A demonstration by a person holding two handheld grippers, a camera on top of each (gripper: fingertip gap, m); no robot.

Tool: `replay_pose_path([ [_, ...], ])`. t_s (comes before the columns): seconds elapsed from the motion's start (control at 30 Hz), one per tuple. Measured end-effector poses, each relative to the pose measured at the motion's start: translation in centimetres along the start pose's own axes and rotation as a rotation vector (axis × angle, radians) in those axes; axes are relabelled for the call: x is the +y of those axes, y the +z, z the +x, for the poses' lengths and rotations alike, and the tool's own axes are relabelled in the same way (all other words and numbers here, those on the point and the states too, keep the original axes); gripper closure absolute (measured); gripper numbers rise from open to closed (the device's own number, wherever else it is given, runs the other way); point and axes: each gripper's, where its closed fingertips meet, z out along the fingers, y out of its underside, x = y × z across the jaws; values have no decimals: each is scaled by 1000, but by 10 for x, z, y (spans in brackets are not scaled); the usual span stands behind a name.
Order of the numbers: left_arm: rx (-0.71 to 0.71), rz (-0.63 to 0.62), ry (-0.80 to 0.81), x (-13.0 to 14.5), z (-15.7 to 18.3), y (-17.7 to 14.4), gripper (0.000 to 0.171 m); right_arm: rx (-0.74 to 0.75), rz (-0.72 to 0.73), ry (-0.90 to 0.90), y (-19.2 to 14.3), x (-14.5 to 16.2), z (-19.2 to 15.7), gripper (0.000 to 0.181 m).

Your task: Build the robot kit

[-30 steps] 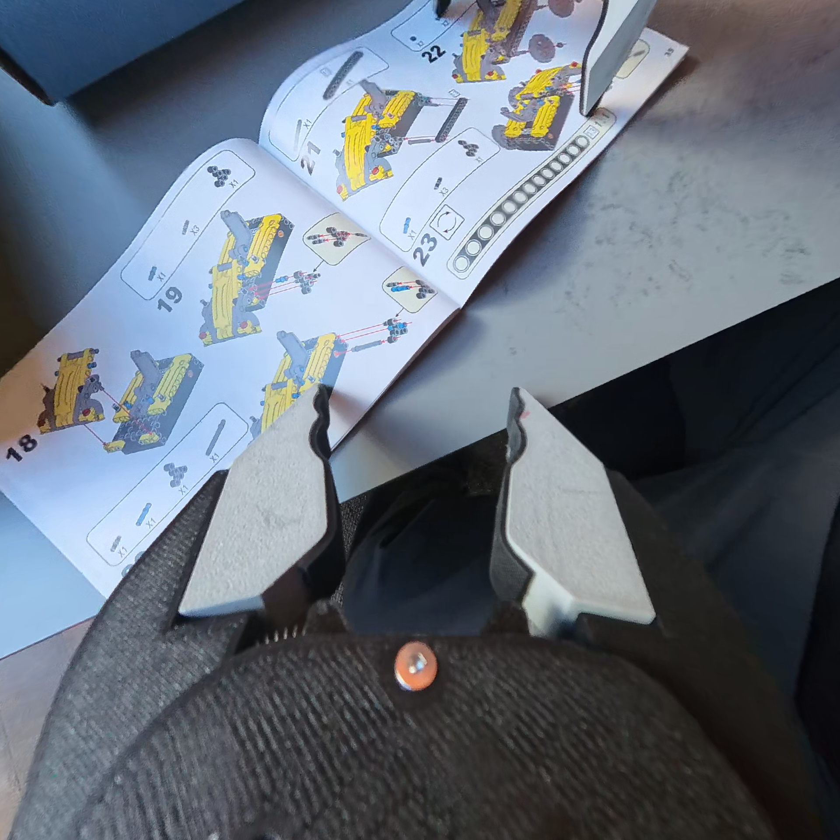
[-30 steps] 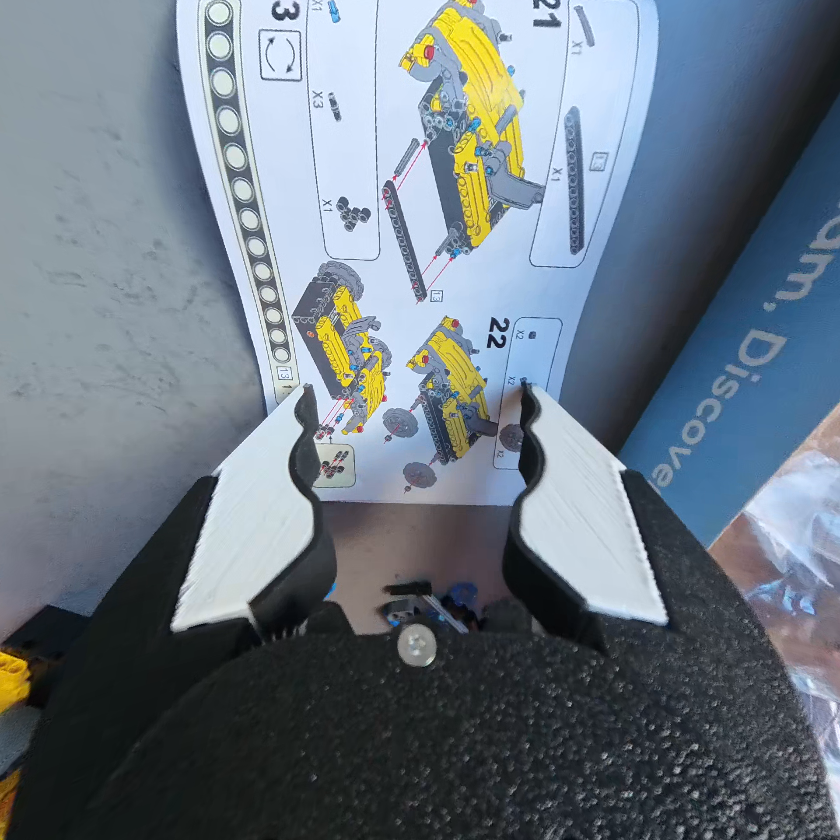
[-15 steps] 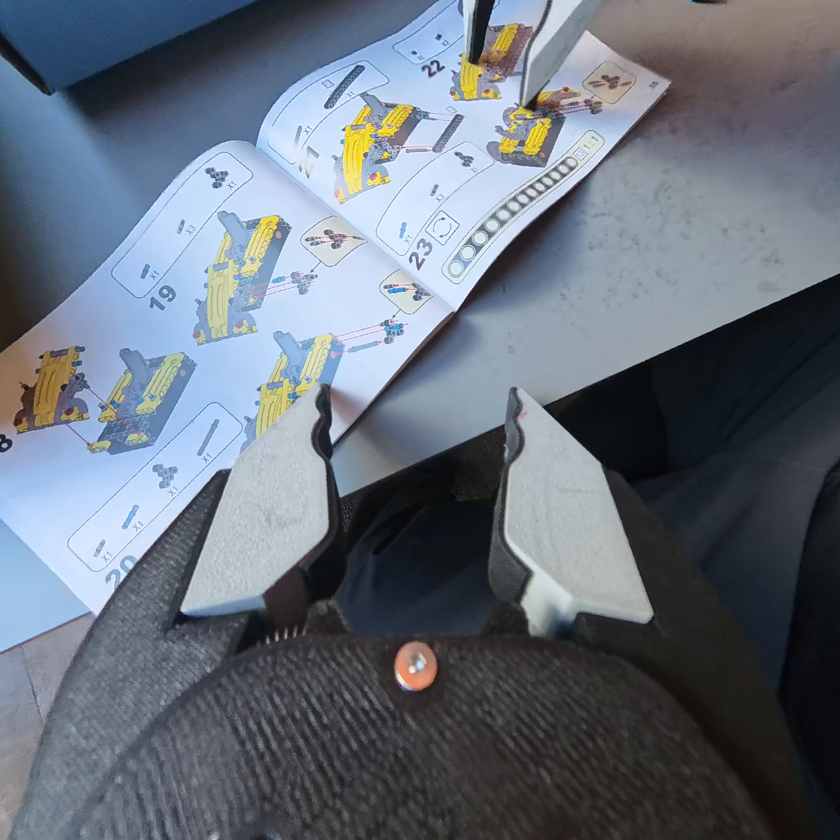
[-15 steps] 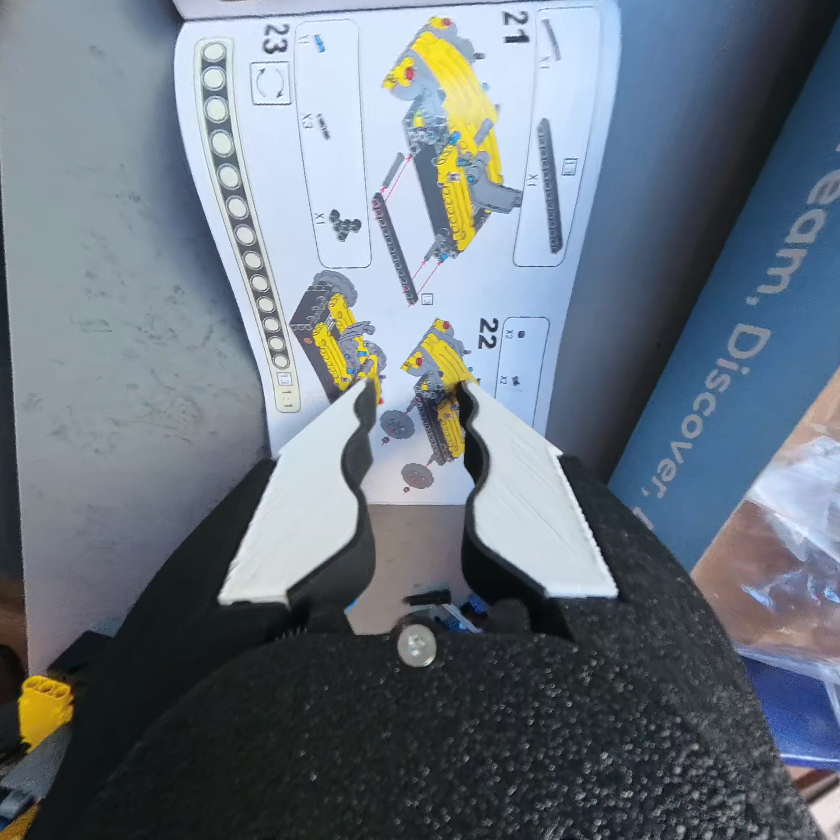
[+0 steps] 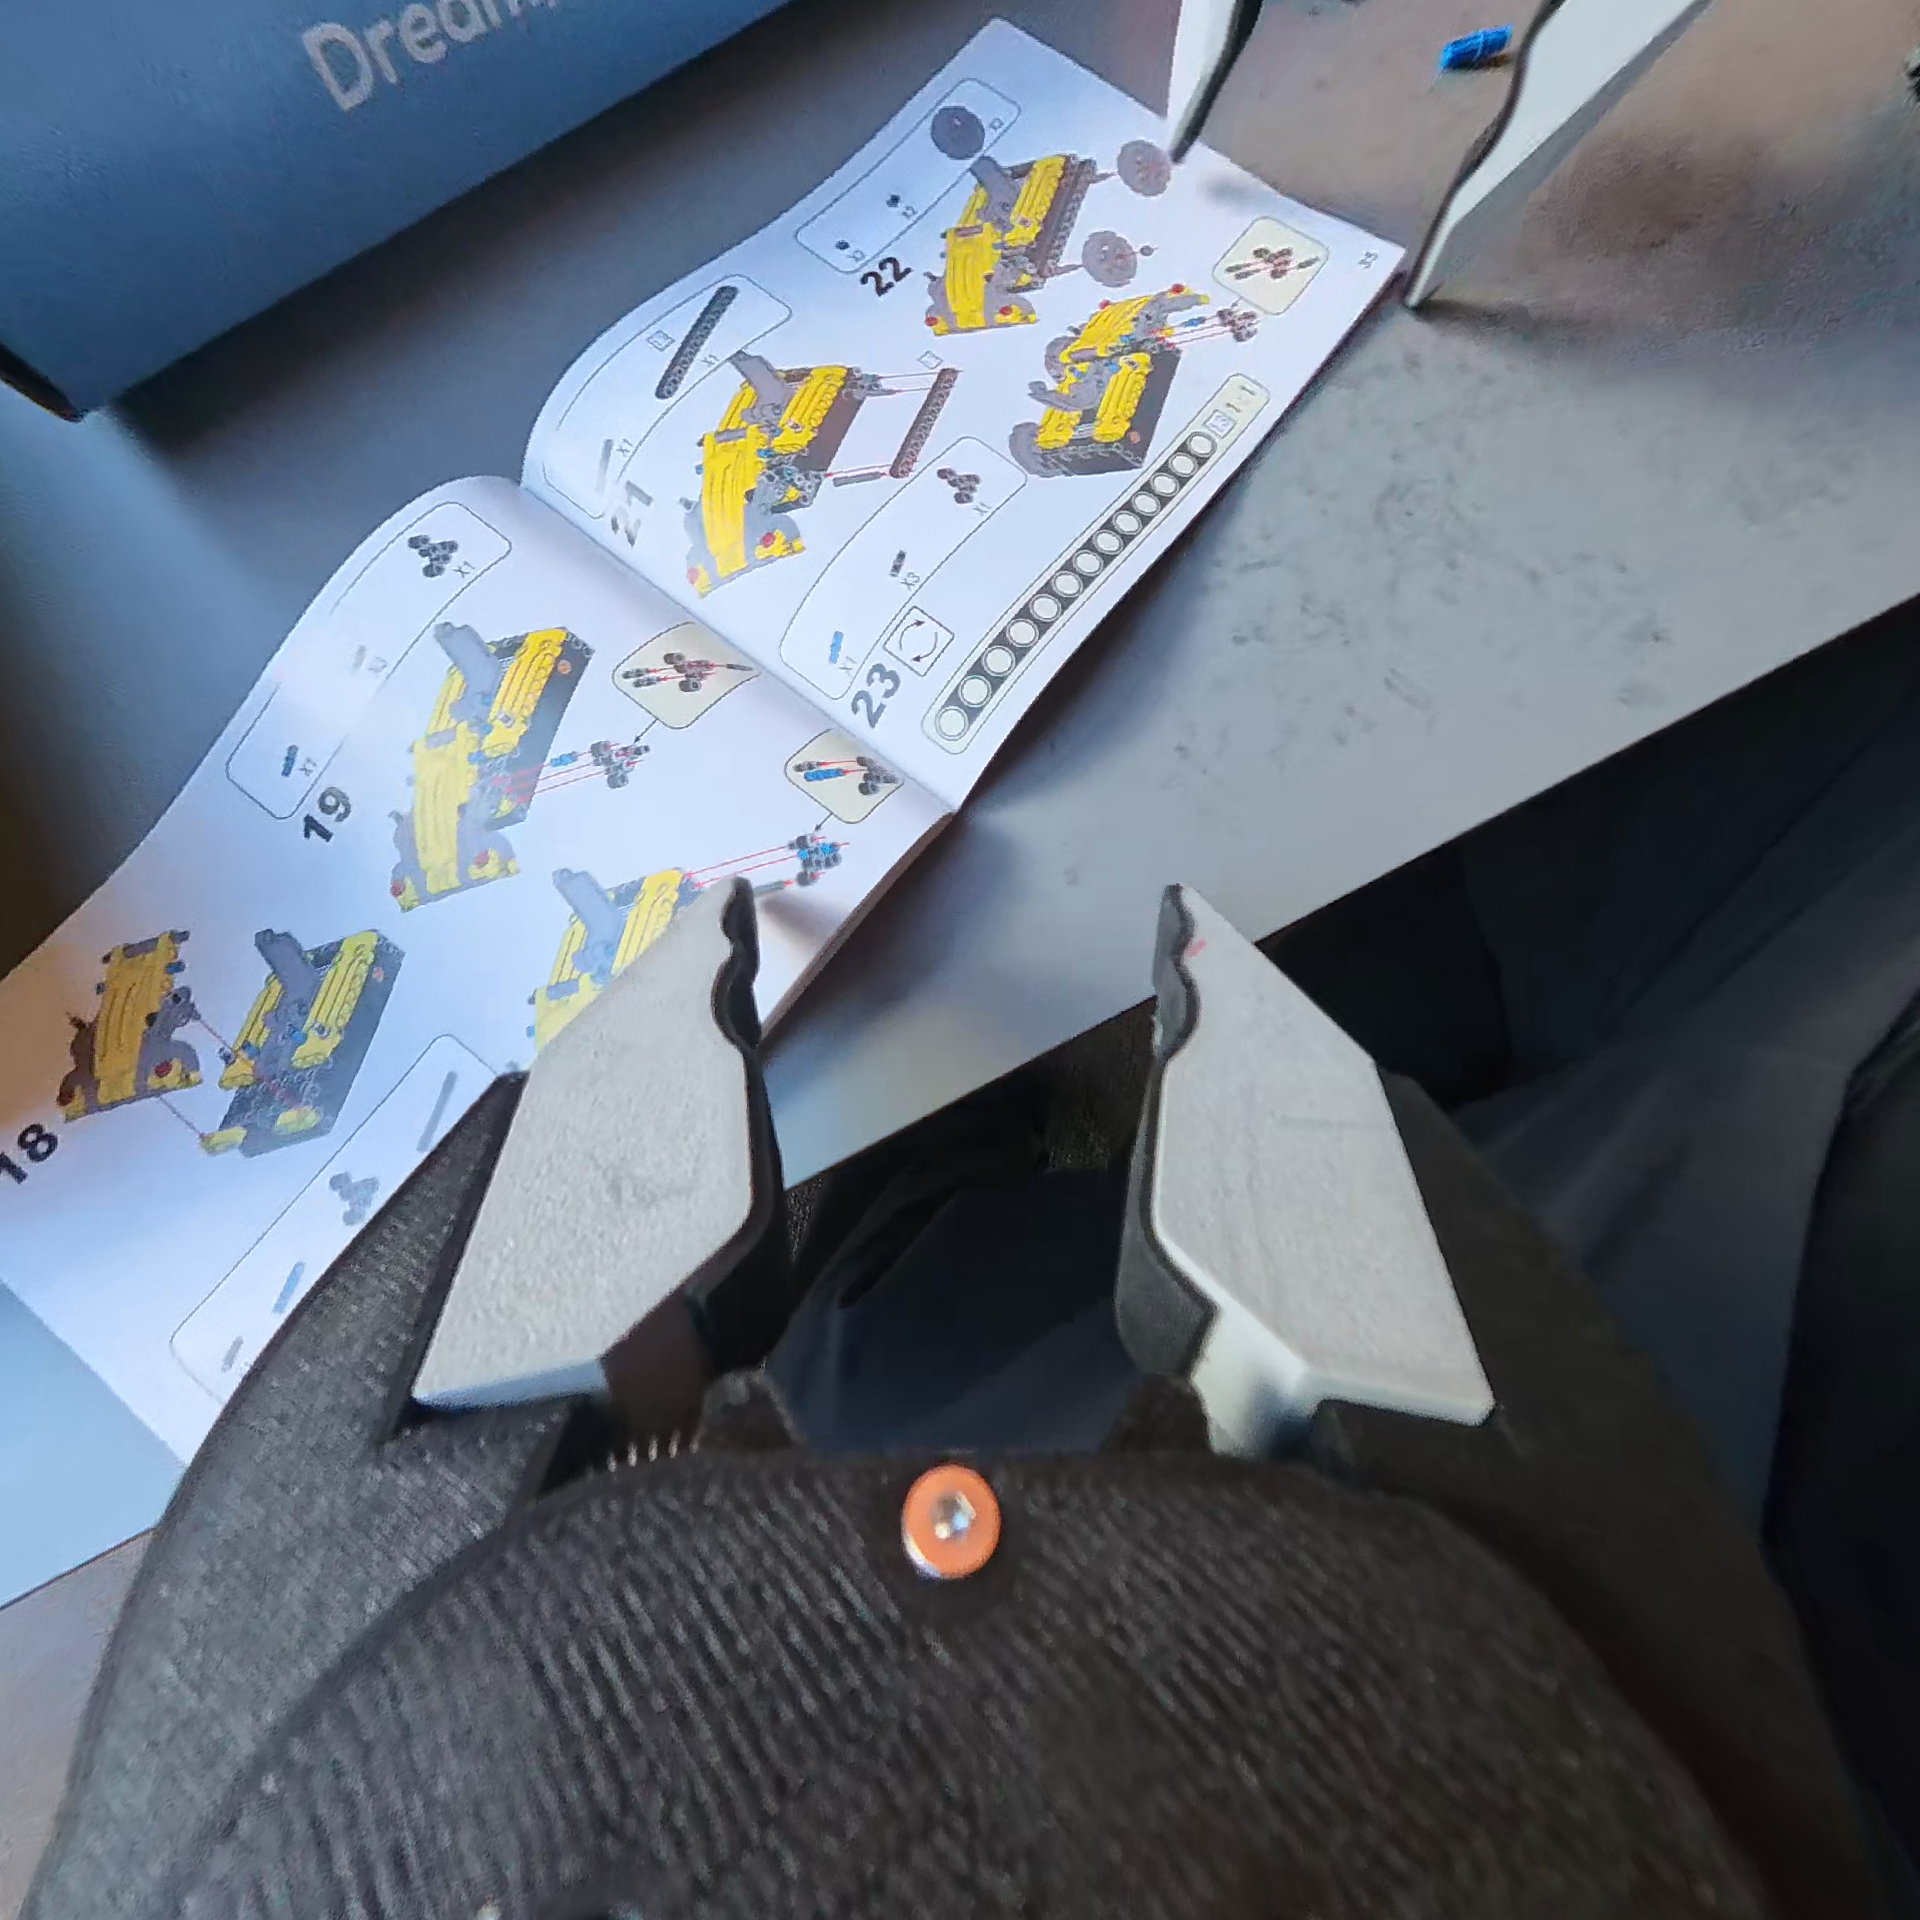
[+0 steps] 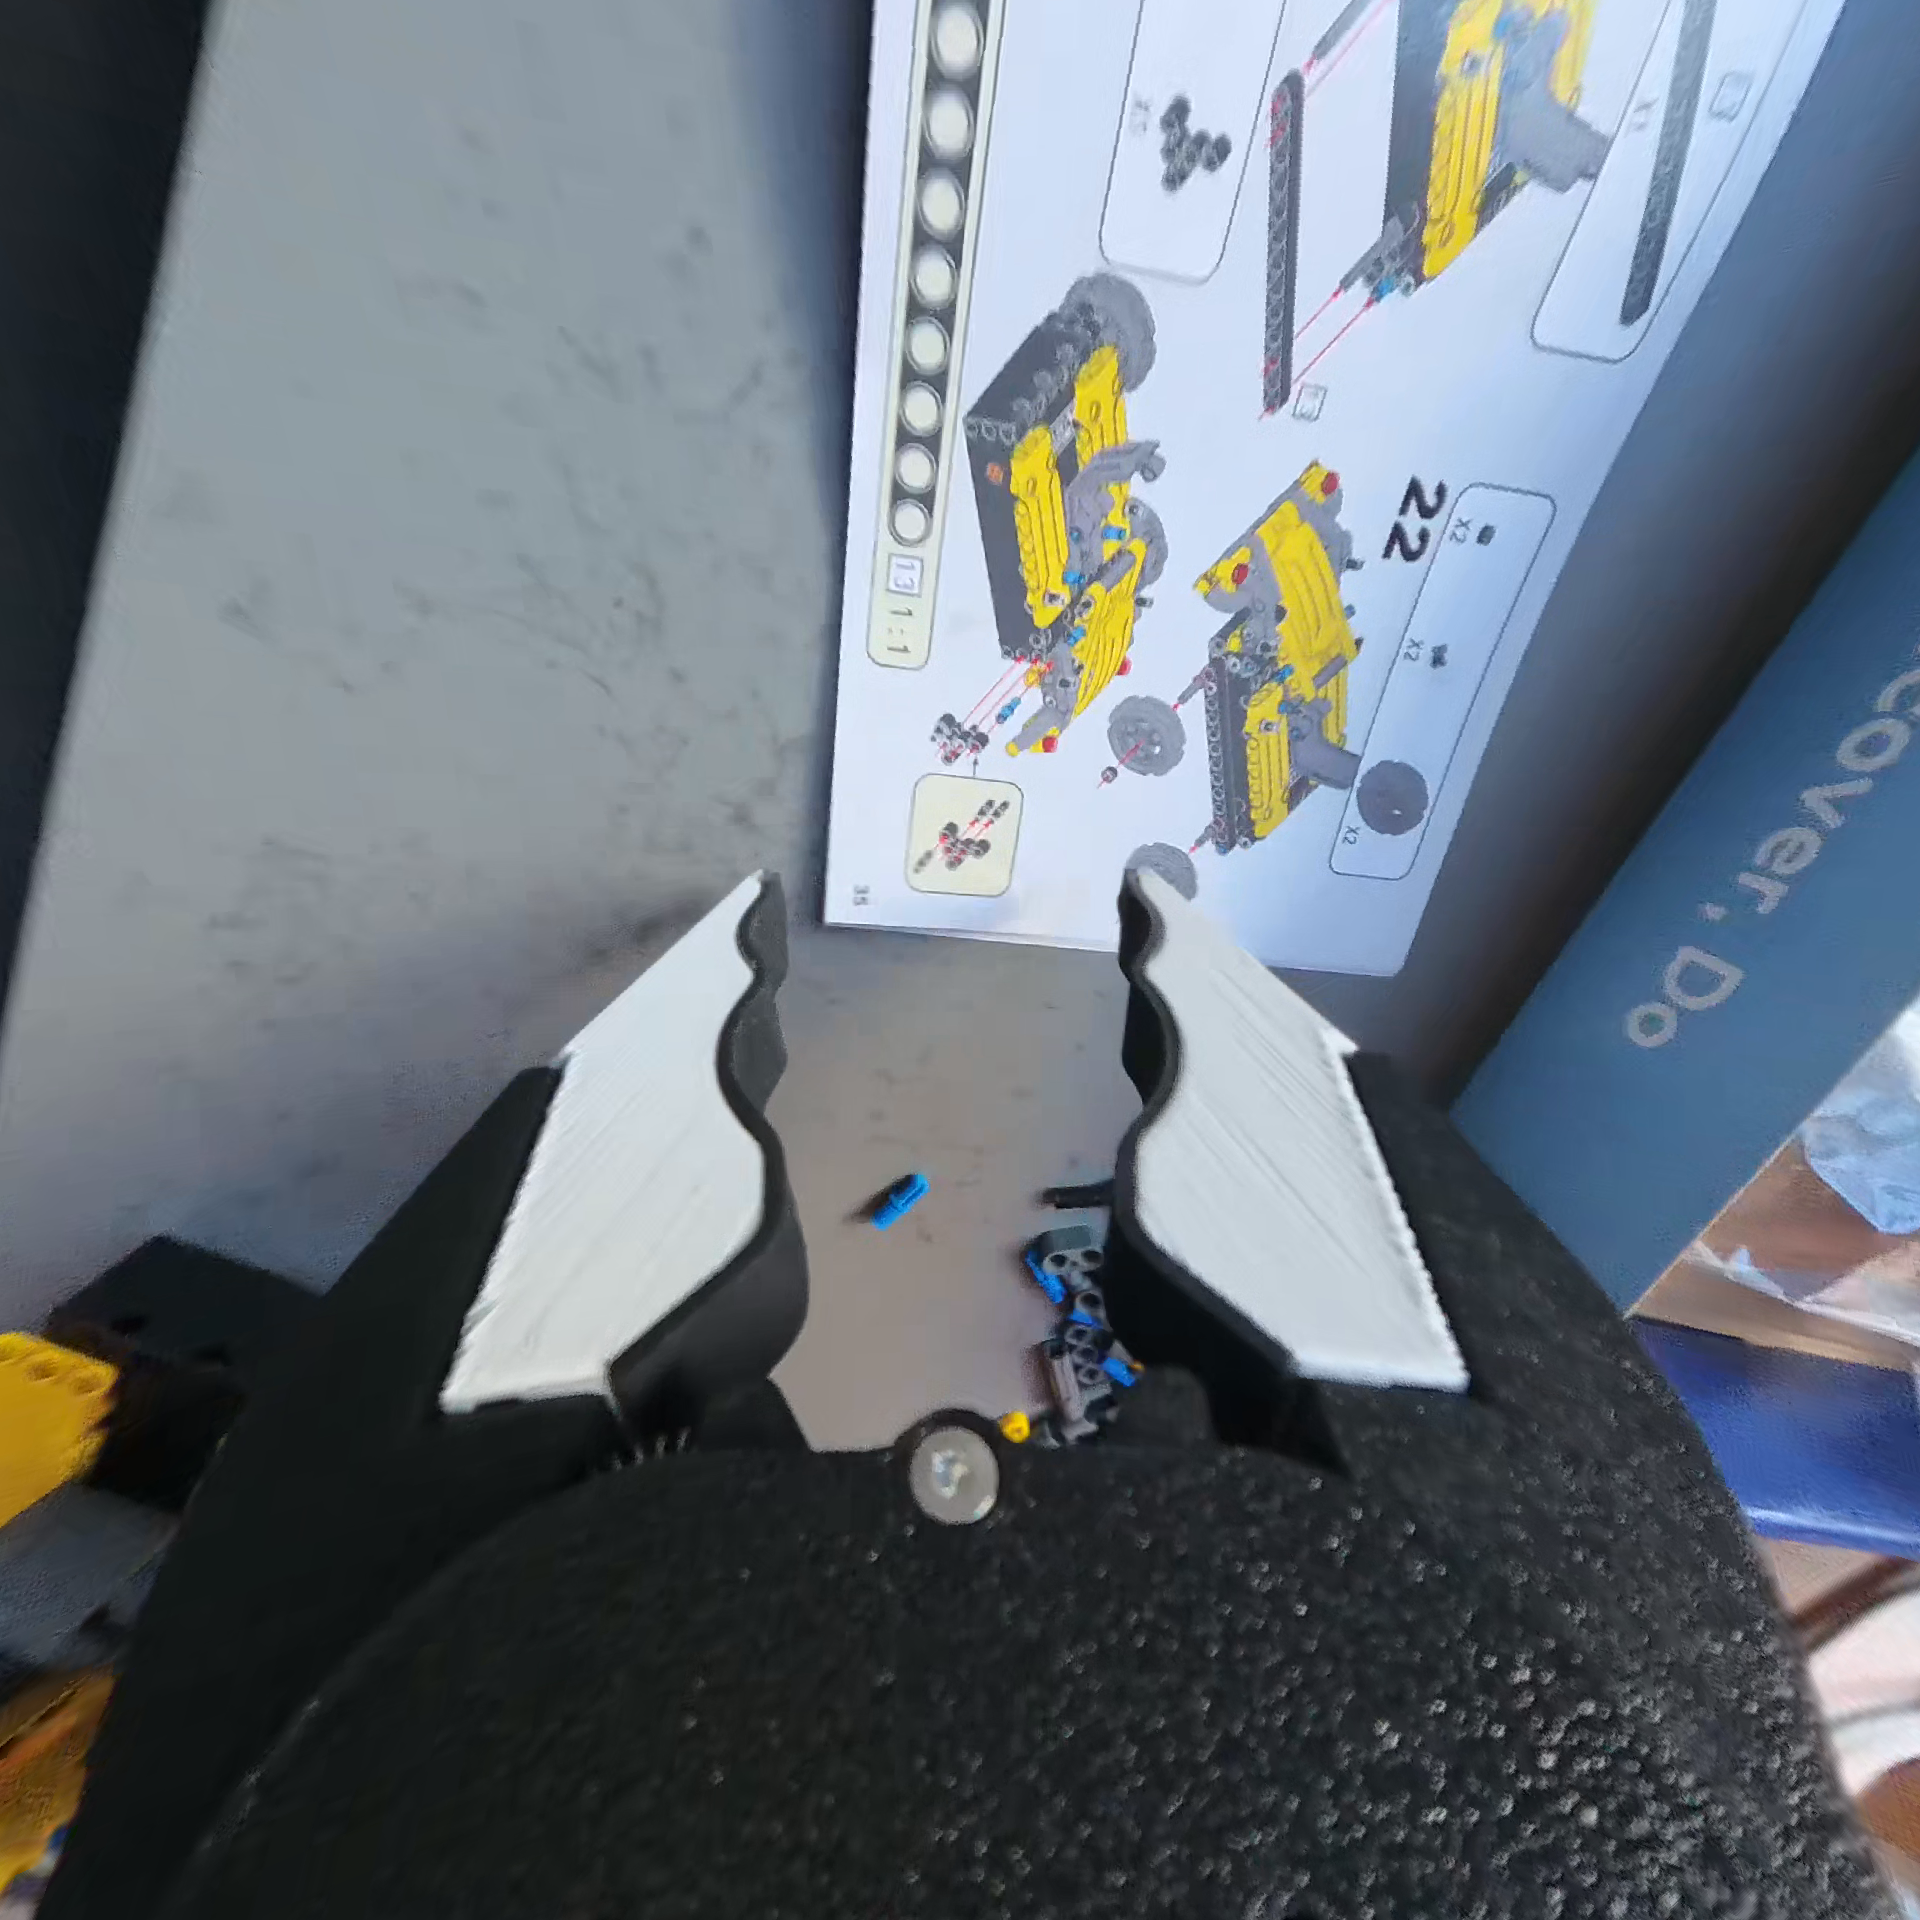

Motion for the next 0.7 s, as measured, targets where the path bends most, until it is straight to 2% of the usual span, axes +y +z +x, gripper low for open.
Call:
replay_pose_path([
  [0.13,-5,7,-11,-1,0,-2,97,-9,10,10,5,2,0,124],
  [0.23,-7,15,-15,-4,-2,-4,98,-45,13,-18,2,2,-6,156],
  [0.33,0,25,-12,-8,-1,-4,98,-71,11,-19,-1,1,-7,164],
  [0.4,7,31,-5,-11,1,-3,99,-103,16,-12,-3,0,-9,180],
  [0.5,10,64,22,-24,10,2,104,-117,18,-1,-9,-3,-9,181],
  [0.7,-38,191,171,-74,39,27,107,-68,107,40,-40,-23,-1,181],
])
